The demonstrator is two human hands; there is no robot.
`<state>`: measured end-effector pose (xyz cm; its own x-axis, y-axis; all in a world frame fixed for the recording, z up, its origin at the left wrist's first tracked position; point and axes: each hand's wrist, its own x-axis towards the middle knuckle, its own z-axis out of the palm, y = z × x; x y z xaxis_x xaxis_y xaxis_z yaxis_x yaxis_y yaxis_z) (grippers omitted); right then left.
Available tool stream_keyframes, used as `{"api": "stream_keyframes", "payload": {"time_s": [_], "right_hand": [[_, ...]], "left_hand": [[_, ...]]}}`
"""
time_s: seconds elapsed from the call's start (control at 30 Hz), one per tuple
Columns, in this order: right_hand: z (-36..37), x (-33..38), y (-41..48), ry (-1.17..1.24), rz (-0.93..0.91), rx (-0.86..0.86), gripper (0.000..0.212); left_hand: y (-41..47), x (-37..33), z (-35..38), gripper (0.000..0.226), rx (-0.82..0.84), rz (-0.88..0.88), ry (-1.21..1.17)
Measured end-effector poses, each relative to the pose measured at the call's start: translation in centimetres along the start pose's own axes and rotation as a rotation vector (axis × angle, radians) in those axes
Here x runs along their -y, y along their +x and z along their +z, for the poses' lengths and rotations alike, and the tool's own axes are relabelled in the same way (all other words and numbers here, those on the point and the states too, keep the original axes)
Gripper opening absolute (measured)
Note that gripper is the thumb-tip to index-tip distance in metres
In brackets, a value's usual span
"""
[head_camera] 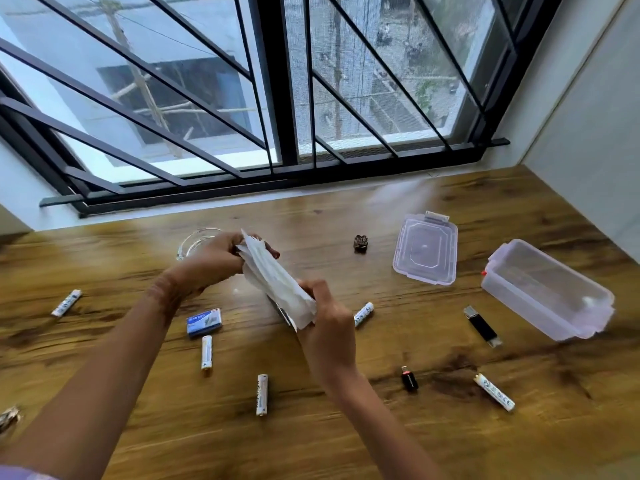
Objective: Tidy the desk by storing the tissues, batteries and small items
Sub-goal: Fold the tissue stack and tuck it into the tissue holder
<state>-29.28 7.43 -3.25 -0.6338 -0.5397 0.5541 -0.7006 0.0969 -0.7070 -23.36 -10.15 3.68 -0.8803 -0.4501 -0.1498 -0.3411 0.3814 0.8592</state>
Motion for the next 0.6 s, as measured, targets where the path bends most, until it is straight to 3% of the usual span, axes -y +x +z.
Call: {"api": "stream_keyframes", "payload": {"time_s": [0.1, 0.33, 0.6], "right_hand": [[0.0, -0.8, -0.7, -0.073, -0.021, 0.035, 0.038], [0.1, -1.1, -1.7, -0.198, -0.025, 0.028, 0.038], [-0.2, -1.3, -2.5, -0.116, 0.038, 0.056, 0.022]], "left_hand": [[0.2, 0.2, 1.1, 0.055, -0.053, 0.001, 0.083], [-0.3, 1.5, 0.8, 0.049, 0.033, 0.033, 0.031], [-0.9, 1.6, 1.7, 0.03, -0.033, -0.003, 0.042]]}}
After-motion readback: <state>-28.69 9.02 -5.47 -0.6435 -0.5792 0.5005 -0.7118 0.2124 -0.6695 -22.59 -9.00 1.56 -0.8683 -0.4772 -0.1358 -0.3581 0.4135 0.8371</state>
